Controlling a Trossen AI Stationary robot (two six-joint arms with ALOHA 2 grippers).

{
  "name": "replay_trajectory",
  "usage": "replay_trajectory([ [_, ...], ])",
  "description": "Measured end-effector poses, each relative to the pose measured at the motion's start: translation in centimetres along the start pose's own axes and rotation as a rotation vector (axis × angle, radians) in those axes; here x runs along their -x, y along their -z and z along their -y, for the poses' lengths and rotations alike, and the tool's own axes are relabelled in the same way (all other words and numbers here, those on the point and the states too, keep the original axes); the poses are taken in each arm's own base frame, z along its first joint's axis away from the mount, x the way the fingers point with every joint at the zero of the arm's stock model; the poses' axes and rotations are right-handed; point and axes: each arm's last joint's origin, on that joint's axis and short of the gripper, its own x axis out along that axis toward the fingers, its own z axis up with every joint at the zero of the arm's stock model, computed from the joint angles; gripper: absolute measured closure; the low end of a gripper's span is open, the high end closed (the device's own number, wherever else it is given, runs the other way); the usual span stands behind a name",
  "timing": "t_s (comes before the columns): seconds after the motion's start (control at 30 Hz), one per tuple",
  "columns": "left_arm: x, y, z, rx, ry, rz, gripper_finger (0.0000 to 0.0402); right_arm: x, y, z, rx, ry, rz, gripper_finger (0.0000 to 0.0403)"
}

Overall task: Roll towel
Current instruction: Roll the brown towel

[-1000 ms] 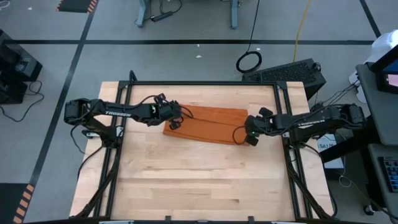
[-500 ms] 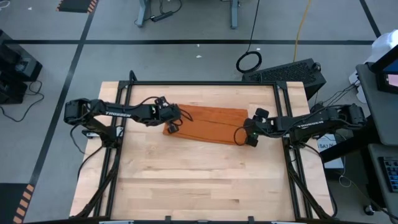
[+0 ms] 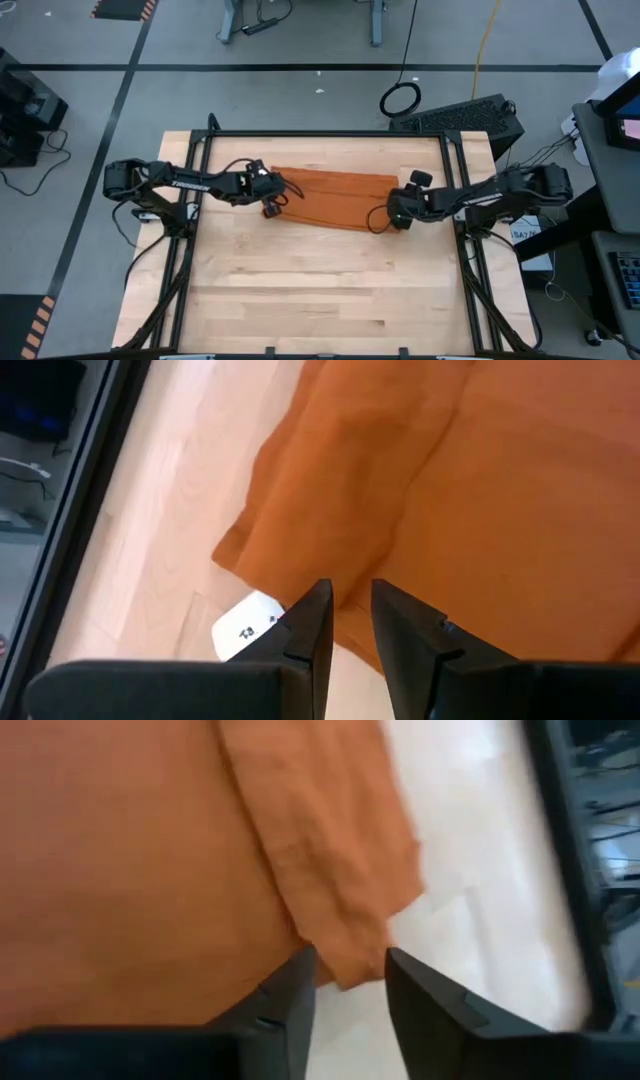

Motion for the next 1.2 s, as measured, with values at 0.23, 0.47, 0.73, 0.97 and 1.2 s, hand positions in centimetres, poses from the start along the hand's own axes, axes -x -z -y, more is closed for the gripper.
replay_trajectory([
  [0.23,-0.4,-0.1,-0.9,0.026,-0.019,0.000,0.0322,-0.3,-1.8,1.5,-0.044,0.053,0.006,0.0367],
  [0.47,-0.7,-0.7,-1.7,0.020,0.031,0.067,0.0322,-1.7,-2.8,4.1,-0.154,0.068,0.004,0.0387],
  [0.73,-0.6,-1.0,-1.3,0.020,0.133,0.107,0.0322,-2.9,-2.8,5.8,-0.257,-0.013,-0.011,0.0352],
  [0.97,-0.6,-0.8,-1.2,0.037,0.153,0.076,0.0321,-2.6,-2.8,5.8,-0.323,-0.162,0.005,0.0326],
  [1.2,-0.6,-0.6,-1.1,0.032,0.170,0.066,0.0261,-0.6,-2.9,6.8,-0.359,-0.229,0.091,0.0308],
])
